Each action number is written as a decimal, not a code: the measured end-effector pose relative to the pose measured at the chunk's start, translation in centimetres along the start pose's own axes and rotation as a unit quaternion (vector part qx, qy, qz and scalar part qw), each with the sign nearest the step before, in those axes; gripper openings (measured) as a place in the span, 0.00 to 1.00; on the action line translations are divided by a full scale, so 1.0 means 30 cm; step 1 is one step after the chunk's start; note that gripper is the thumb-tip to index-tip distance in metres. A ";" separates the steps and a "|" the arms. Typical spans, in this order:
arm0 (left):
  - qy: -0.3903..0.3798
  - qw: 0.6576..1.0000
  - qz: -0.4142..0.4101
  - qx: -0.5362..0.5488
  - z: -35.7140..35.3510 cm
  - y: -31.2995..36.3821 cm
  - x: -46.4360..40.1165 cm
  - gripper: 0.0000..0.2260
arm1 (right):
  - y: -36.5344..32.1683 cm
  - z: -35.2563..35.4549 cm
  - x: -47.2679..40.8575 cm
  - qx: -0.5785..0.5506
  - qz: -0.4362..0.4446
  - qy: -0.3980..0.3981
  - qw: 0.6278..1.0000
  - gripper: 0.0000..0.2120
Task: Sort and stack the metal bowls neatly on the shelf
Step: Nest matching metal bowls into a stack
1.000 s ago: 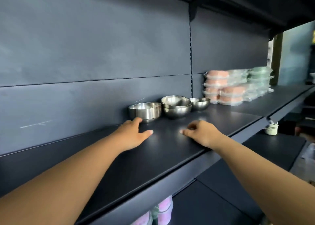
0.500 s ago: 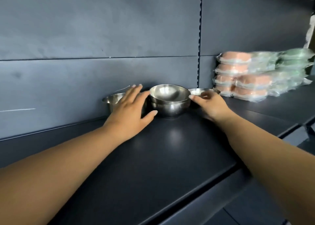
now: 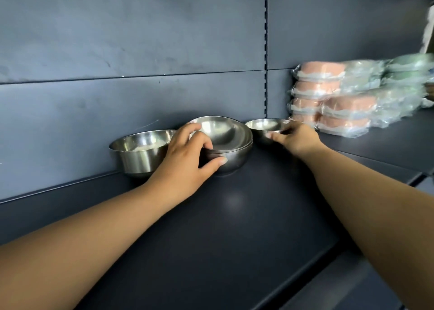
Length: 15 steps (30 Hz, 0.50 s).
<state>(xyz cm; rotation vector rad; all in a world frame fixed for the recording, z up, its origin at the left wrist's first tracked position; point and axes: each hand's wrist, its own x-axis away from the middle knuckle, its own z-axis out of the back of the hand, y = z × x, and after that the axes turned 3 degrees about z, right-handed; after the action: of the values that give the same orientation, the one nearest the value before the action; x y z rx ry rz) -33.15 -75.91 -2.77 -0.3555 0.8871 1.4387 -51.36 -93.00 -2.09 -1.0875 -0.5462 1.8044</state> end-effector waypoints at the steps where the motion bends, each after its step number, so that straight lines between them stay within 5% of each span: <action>1: -0.002 1.000 0.009 0.021 0.004 0.000 0.003 0.11 | 0.000 0.004 -0.003 -0.015 -0.004 0.009 1.000 0.15; 7: 0.045 0.993 0.044 0.100 0.019 0.006 0.021 0.21 | -0.078 0.051 0.039 -0.283 0.038 0.114 0.952 0.14; 10: 0.045 0.990 0.039 0.125 0.022 0.022 0.026 0.23 | -0.135 0.067 0.093 -0.379 0.078 0.054 0.920 0.11; 15: 0.035 0.959 0.116 0.257 0.013 0.010 0.029 0.33 | -0.194 0.035 0.159 -0.381 0.097 -0.057 0.918 0.09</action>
<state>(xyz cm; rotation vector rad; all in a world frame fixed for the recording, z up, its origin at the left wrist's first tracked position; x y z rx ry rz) -33.40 -74.98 -3.04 0.0933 1.3542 1.3493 -50.29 -85.98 0.61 -1.5965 -1.3239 1.8702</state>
